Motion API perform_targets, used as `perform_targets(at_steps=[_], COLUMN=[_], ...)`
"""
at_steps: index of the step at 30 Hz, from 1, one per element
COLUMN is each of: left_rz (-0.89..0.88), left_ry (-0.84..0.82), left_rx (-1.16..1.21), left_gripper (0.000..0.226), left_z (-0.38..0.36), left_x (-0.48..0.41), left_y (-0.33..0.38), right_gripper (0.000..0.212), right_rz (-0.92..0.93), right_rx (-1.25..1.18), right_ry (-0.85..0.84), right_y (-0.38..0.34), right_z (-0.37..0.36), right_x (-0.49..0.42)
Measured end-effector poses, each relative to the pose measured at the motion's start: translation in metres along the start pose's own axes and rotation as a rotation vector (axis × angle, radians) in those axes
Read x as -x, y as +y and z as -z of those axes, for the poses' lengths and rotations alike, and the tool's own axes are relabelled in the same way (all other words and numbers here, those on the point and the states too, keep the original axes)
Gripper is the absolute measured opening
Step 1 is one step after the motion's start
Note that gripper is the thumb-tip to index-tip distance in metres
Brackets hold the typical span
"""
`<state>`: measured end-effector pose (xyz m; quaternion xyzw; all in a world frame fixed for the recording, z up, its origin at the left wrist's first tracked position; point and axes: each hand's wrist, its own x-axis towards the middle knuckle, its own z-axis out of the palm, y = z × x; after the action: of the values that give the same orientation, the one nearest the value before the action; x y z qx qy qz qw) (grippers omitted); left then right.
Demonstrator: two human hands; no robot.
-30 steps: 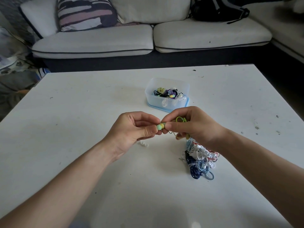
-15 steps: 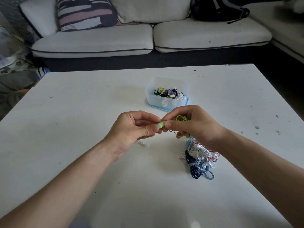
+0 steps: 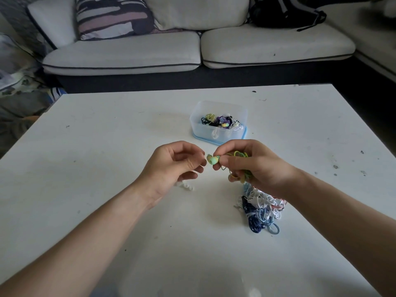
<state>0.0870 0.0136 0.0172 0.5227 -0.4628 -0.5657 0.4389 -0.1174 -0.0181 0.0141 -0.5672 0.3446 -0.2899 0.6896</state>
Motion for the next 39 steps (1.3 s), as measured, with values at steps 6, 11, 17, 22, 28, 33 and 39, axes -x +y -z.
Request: perform_targets(at_steps=[6,11,17,22,28,33,39], left_rz=[0.089,0.084,0.123,0.120,0.124,0.142,0.115], left_ry=[-0.047,-0.067,-0.112,-0.026,0.030,0.070,0.107], left_rx=[0.039,0.125,0.285,0.267,0.249,0.214,0.155], left_gripper=[0.021,0.014,0.022,0.015,0.012,0.011,0.010], left_z=[-0.001,-0.006,-0.007,-0.008,-0.009,-0.013,-0.010], left_x=[-0.002,-0.001,0.000,-0.001,0.001,0.001,-0.002], left_y=[-0.006,-0.005,-0.005,-0.006,-0.006,-0.007,-0.009], right_gripper=[0.016,0.014,0.004,0.025,0.027,0.016,0.004], right_rz=[-0.041,-0.098,-0.164,-0.174,-0.101,-0.105,-0.056], right_rx=[-0.158,-0.232,-0.449,-0.536,-0.367,-0.343,-0.126], right_ry=[-0.053,-0.043,0.068,0.003,0.091,0.199,0.241], right_y=[0.000,0.003,0.006,0.008,0.014,0.015,0.013], right_z=[-0.001,-0.001,-0.005,-0.005,-0.016,-0.021,-0.021], right_x=[-0.001,-0.003,-0.004,-0.004,-0.006,-0.008,-0.006])
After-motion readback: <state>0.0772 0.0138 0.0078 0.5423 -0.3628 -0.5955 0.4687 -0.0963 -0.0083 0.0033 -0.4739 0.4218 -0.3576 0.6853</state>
